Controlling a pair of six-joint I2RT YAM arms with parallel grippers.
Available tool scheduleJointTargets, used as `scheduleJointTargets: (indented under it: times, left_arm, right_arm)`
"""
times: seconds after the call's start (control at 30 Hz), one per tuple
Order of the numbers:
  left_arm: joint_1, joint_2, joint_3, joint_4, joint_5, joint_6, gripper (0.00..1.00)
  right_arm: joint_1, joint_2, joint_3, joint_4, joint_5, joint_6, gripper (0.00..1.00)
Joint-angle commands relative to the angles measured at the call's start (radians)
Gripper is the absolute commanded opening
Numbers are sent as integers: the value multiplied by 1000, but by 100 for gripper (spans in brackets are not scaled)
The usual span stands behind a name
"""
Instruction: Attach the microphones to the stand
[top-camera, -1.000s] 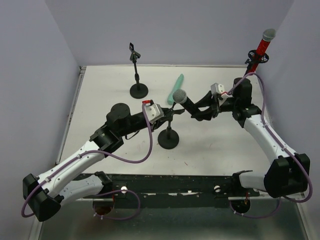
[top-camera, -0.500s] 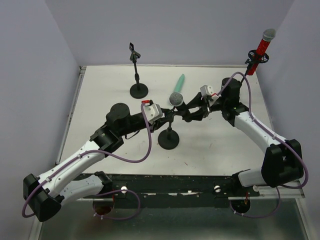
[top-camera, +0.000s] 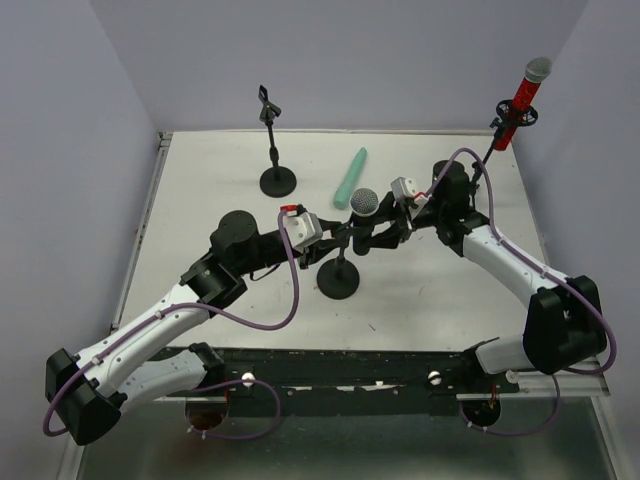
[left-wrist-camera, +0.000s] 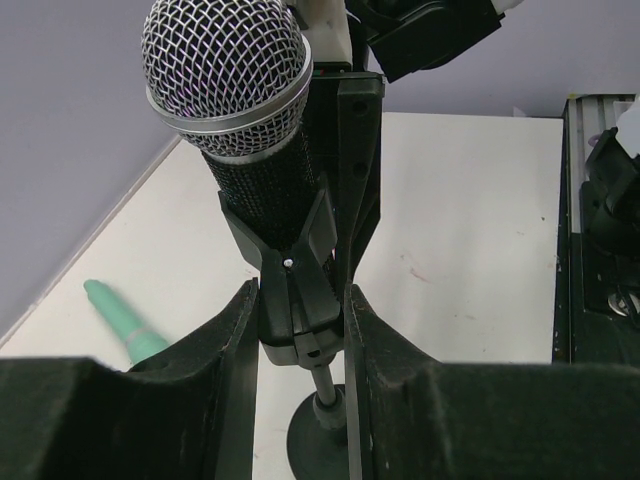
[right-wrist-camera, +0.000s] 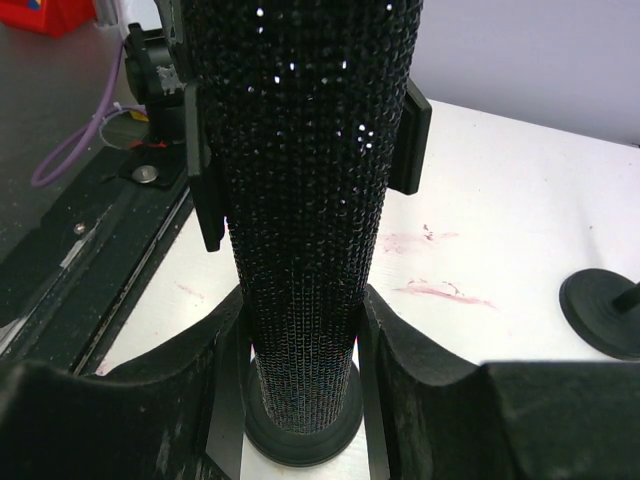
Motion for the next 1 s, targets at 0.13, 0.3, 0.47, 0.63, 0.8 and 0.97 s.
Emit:
scheduleJointTargets:
  times: [0.13,0.3,0.47,0.63,0.8,0.97]
  left_arm:
    - [-3,-6,-13,-30,7,-21,17]
    - [-3,-23,0,-67,-5,-4,18]
    - [-2,-30,20,-113,-8,2,24]
    - [-2,-26,30,-130,-10,-1,34]
    - [-2,-26,41,-128,-51,-30,61]
    - [-2,-53,15,-98,-118,-58,90]
  right_arm:
    - [27,-43,30,-127,16,-84,0]
    - [28,-59,47,-235,71,-154,0]
    - [27,-76,90,-385,124,-280,0]
    - [28,-89,105,-450,164,-345,0]
    - [28,-89,105,-454,166,-343,5]
    - [24,-93,90,-415,175,-290,38]
